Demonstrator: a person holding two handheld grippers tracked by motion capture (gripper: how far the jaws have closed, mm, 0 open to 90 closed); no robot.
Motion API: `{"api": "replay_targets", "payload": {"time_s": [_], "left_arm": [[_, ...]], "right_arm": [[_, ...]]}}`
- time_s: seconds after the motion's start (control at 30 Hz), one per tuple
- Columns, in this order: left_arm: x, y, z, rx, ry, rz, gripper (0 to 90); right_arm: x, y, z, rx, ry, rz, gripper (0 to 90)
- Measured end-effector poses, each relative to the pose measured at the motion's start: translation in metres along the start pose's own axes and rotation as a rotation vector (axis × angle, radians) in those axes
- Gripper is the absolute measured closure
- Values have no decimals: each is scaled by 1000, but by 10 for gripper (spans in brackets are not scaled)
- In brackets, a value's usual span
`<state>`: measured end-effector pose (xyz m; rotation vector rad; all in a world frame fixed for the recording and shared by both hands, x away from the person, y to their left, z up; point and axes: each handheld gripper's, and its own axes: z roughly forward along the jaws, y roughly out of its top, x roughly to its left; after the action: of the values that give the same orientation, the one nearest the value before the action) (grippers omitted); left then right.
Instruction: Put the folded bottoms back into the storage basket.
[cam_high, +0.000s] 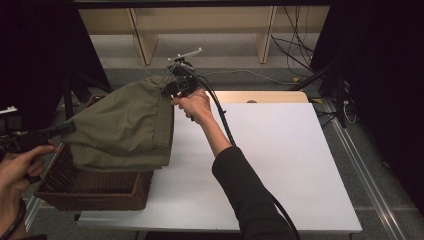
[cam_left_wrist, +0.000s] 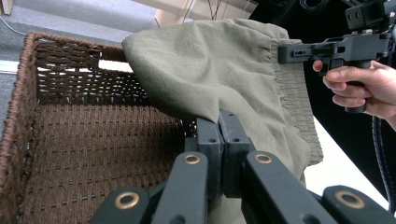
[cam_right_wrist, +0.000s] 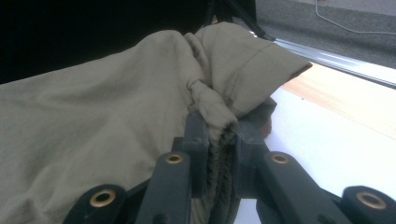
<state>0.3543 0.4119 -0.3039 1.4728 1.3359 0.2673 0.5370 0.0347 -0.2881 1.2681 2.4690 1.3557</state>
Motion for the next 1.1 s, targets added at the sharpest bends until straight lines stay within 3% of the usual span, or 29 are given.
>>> {"api": "replay_targets", "payload": {"time_s": [0.27,1.1], "left_arm": [[8,0,-7,-10,33,-11,886],[28,-2,-23,-34,79,-55,886]], "right_arm": [[9,0,9,0,8,-10,793],[28,1,32,12,26,-7,792]]}}
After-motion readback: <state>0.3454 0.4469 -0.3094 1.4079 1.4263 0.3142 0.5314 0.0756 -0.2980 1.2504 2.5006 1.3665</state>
